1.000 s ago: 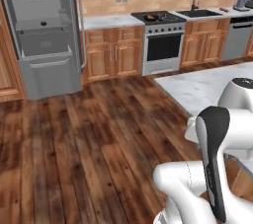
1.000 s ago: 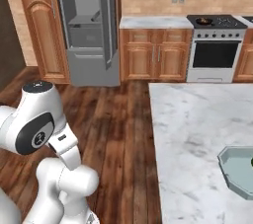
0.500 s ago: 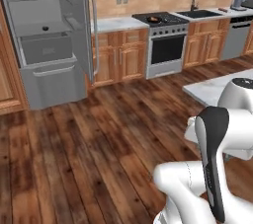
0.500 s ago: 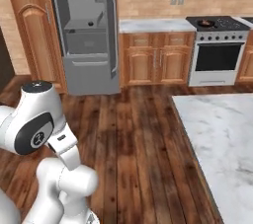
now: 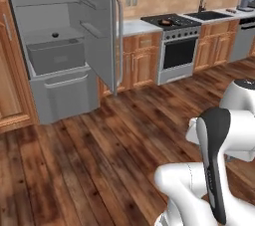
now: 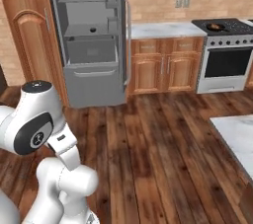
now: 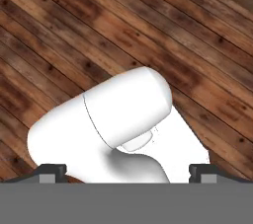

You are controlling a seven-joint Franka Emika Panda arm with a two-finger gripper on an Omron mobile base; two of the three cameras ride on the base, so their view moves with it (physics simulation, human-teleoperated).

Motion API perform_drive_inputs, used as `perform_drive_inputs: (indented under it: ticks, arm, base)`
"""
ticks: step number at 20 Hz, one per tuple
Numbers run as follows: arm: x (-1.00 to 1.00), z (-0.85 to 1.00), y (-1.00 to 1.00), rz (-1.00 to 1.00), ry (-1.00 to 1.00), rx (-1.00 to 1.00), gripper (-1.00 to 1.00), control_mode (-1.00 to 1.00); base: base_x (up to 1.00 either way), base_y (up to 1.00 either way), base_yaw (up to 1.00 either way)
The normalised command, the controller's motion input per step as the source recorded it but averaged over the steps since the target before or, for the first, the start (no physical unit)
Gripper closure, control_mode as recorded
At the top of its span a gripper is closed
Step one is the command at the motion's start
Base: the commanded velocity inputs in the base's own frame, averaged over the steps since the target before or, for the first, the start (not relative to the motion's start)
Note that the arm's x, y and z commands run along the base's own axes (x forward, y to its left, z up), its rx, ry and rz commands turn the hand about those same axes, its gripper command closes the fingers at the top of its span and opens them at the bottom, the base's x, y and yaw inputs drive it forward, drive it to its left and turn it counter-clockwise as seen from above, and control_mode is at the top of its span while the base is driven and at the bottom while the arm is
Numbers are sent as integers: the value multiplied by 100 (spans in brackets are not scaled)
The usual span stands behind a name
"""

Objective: Place the cold items (lime and squash) from the fridge in one tupperware on the dining counter. Place the warm items (hot dog and kebab skewer) in the stove area in another tupperware.

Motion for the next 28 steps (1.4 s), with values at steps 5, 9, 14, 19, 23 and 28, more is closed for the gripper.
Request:
perform_drive_inputs:
  ticks: [5, 9, 14, 19, 23, 28]
  arm:
    - [0, 0, 0, 0, 0, 0, -100, 100]
    - [0, 0, 0, 0, 0, 0, -100, 100]
    - [0, 0, 0, 0, 0, 0, -100, 100]
    - [0, 0, 0, 0, 0, 0, -100, 100]
    - [0, 0, 0, 0, 0, 0, -100, 100]
    - [0, 0, 0, 0, 0, 0, -100, 100]
  base:
    - [76, 70, -6]
    - [80, 57, 0]
    - [79, 42, 0]
    - [72, 27, 4]
    - [75, 23, 14]
    - [72, 20, 18]
